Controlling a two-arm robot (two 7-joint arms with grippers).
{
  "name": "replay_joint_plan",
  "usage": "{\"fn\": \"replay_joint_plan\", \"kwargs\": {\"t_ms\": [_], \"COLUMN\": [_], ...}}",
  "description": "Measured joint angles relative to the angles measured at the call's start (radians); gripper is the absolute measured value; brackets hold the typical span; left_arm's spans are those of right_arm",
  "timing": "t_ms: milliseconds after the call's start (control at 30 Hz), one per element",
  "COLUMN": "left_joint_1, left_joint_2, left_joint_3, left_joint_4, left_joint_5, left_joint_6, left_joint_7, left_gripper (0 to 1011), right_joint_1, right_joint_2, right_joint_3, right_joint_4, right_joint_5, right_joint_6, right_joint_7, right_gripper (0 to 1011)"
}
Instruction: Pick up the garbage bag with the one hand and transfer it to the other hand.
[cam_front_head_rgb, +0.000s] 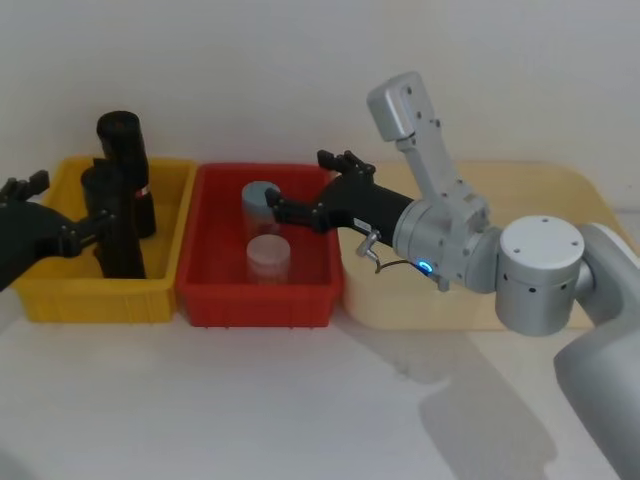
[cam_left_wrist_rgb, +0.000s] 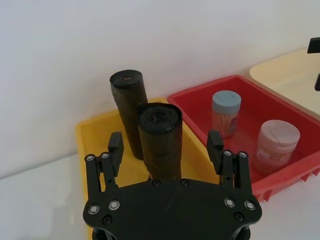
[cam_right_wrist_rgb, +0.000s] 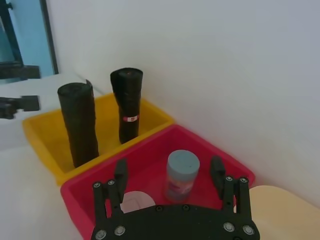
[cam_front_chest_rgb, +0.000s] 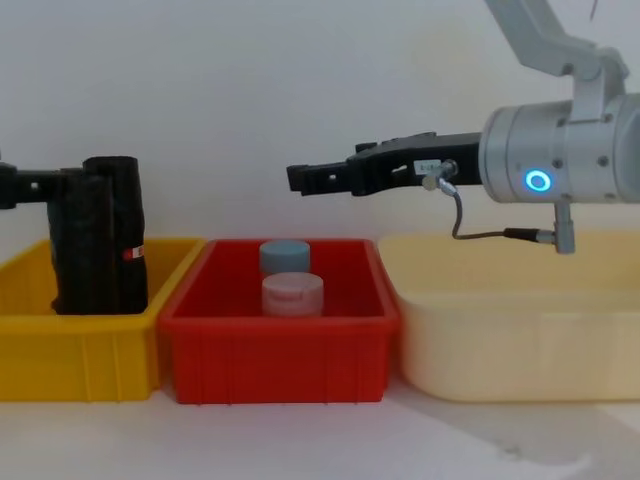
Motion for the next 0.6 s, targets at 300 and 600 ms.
{"fn": "replay_joint_plan", "kwargs": {"t_ms": [300,600], "left_joint_1": [-0.07,-0.123], "left_joint_2": [-0.025,-0.047], "left_joint_3": [0.032,0.06], "left_joint_4": [0.099,0.181], "left_joint_5": [0.014,0.033], "left_joint_6": [-0.018,-0.028], "left_joint_7": [-0.027,-0.05], "left_gripper": [1002,1001], "right_joint_1": [0.024,0.031], "right_joint_2": [0.0,0.006], "right_joint_3": [-0.024,-0.033], "right_joint_4": [0.007,0.011], "right_joint_5": [0.011,0.025], "right_joint_6": [0.049,0.076], "right_joint_7": [0.019,0.025], "right_gripper": [1001,1001]}}
